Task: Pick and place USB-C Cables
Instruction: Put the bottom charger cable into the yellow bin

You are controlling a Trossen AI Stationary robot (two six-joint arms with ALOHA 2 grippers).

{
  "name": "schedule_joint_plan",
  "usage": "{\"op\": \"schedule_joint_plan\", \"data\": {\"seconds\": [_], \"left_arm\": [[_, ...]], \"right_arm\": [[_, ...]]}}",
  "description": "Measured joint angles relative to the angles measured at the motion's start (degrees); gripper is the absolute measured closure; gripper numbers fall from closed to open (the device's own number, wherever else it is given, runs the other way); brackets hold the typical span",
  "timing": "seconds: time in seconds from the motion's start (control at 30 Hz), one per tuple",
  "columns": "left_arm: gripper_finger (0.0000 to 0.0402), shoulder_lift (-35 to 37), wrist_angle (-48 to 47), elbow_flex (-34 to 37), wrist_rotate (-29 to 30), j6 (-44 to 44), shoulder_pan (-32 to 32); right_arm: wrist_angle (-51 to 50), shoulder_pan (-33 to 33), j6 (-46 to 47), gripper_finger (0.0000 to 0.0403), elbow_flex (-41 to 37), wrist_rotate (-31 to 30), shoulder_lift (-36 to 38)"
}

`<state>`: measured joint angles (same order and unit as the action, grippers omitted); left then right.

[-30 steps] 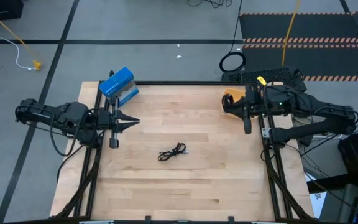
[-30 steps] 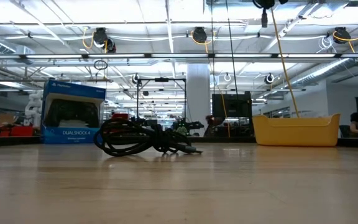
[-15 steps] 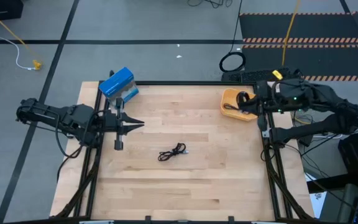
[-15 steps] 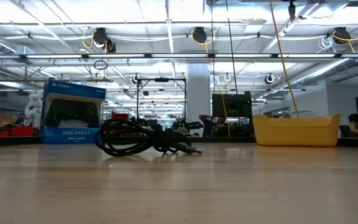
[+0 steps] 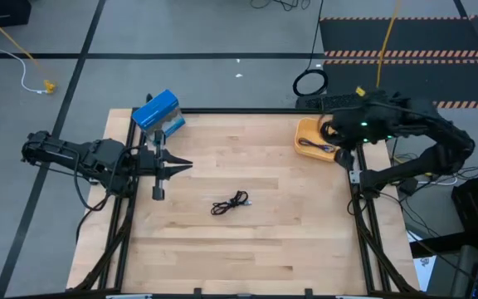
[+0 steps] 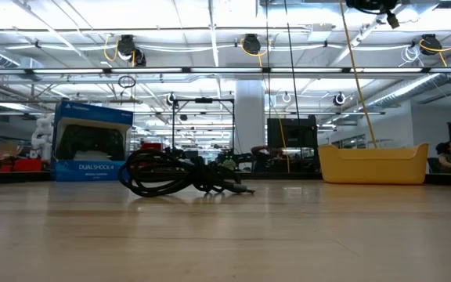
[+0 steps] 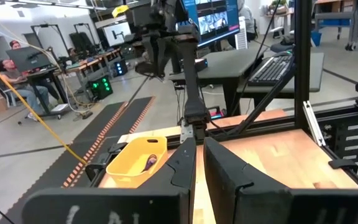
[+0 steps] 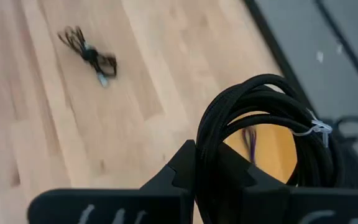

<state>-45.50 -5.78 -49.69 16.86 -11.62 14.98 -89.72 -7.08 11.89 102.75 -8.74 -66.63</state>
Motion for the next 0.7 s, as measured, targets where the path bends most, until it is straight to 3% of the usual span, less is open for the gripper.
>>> {"op": "schedule_joint_plan", "data": {"seconds": [0.2,0.7], "left_arm": [[0.0366,0.0,-0.1,0.0,0.0,0.2,0.0],[0.0366,0.0,-0.4,0.0,0.0,1.2,0.0]], "right_arm": [[-0.2,-1.2,2.0,0.0383,-0.1,6.3,-4.0],[-0.3,-5.4,-2.4,0.0383,-9.5,6.0,-5.4]]}}
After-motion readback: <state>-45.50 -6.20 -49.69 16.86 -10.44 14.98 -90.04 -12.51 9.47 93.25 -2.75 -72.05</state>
